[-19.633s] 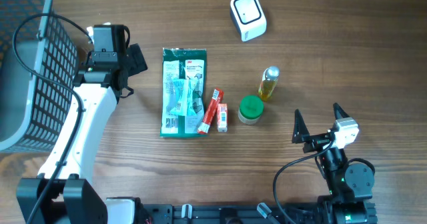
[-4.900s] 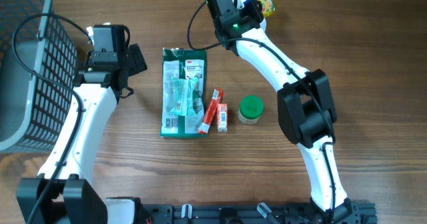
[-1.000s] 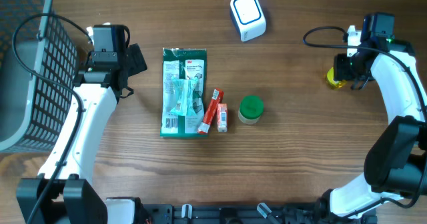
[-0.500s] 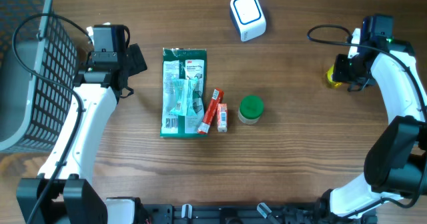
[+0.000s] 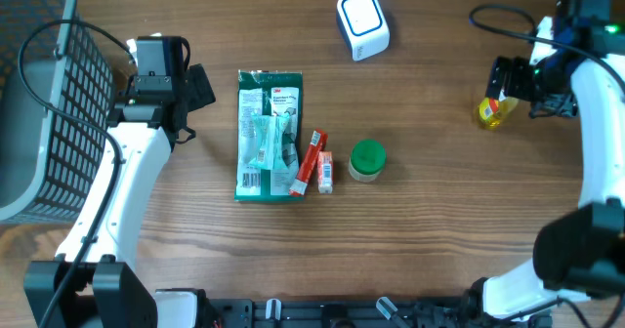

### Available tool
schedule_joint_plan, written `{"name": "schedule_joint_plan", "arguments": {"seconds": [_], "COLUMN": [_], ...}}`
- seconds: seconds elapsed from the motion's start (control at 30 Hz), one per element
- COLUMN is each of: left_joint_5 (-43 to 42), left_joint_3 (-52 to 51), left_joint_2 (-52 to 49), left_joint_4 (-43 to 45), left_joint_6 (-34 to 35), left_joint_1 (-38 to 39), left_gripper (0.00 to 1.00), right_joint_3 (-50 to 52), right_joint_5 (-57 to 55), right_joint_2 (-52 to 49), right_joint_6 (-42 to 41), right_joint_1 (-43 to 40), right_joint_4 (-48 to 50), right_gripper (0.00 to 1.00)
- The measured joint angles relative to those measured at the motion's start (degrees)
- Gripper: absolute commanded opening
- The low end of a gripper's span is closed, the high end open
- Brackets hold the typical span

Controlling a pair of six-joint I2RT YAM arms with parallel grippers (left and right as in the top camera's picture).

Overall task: Scan the item barcode
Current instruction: 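Open the right gripper and lift it off the bottle, then move the right gripper over the green-capped jar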

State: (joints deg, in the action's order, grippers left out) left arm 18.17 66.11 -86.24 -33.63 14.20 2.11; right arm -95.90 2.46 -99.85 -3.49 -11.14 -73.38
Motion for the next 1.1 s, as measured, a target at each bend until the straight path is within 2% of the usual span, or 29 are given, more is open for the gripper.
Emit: {"name": "schedule_joint_plan", "arguments": {"seconds": [0.27, 0.43, 0.57, 0.7, 0.93, 1.1], "left_joint_5": [0.0, 0.0, 0.0, 0.0, 0.0, 0.0], "left_joint_3": [0.0, 0.0, 0.0, 0.0, 0.0, 0.0], "left_joint_2": [0.0, 0.0, 0.0, 0.0, 0.0, 0.0], "left_joint_4": [0.0, 0.0, 0.0, 0.0, 0.0, 0.0], "left_joint_6": [0.0, 0.0, 0.0, 0.0, 0.0, 0.0], "left_joint_1": [0.0, 0.0, 0.0, 0.0, 0.0, 0.0], "left_gripper": [1.0, 1.0, 1.0, 1.0, 1.0, 1.0], "right_joint_3": [-1.1, -0.9, 0.0, 2.5, 11.1, 18.6], "right_joint_5": [19.3, 23.7, 23.6, 18.8, 10.0, 7.9], "right_joint_2": [4.5, 4.4, 4.4, 4.4, 4.4, 4.3], "right_joint_6": [-0.5, -0.9, -1.7, -5.9, -11.5, -12.4], "right_joint_1": [0.3, 5.7, 12.9, 21.0, 32.9, 37.4], "right_joint_4": [-3.6, -4.0, -3.7, -1.8, 7.9, 15.6], "right_gripper": [0.95, 0.9, 0.9, 0.9, 0.91, 0.91]}}
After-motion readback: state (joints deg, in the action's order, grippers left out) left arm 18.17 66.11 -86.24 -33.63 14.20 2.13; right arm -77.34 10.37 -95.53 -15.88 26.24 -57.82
